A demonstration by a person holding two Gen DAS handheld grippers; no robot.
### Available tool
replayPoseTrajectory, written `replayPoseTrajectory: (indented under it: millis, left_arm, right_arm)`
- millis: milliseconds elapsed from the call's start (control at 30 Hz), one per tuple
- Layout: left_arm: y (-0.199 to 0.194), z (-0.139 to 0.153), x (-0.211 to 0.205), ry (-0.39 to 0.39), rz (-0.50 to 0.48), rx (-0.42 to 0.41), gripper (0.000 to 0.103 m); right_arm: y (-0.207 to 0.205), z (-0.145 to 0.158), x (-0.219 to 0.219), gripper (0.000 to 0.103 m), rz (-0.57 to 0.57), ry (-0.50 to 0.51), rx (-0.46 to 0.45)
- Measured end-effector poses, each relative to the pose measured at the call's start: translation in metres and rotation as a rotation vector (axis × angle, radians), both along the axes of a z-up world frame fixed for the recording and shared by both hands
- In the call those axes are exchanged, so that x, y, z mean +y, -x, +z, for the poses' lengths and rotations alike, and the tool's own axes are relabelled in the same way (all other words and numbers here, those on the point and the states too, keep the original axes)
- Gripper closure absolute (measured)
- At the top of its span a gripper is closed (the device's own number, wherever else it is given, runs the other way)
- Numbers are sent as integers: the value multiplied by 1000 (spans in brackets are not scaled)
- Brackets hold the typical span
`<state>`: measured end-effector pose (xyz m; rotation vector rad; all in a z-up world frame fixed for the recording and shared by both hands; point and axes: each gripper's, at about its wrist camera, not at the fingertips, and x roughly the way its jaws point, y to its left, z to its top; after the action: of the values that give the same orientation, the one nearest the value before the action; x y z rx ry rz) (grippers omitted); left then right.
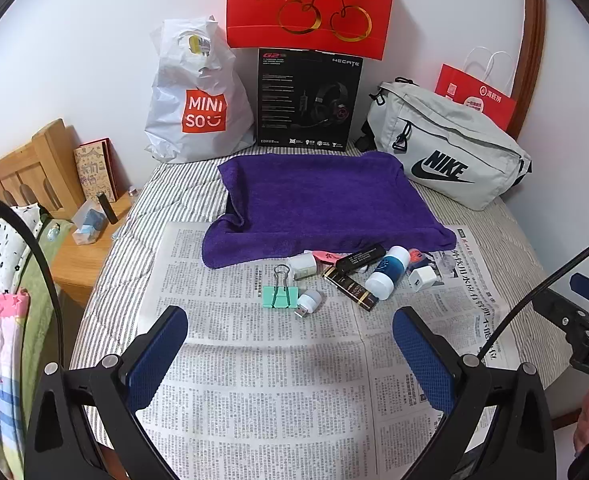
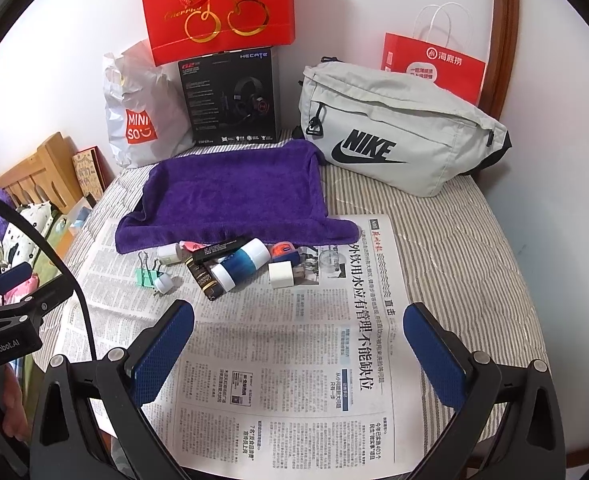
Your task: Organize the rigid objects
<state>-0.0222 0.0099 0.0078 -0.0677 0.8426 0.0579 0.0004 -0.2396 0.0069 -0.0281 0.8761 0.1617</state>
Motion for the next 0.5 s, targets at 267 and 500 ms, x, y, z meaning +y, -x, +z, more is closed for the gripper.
replayPoseTrajectory:
  millis: [267,500]
  left_arm:
    - [1,0,0,0,0,0,0]
    - [0,-1,1,-3,1,-1,0]
  right_arm:
    - [0,0,-3,0,-10,1,2]
    - [-2,-3,-2,0,-7,1,10]
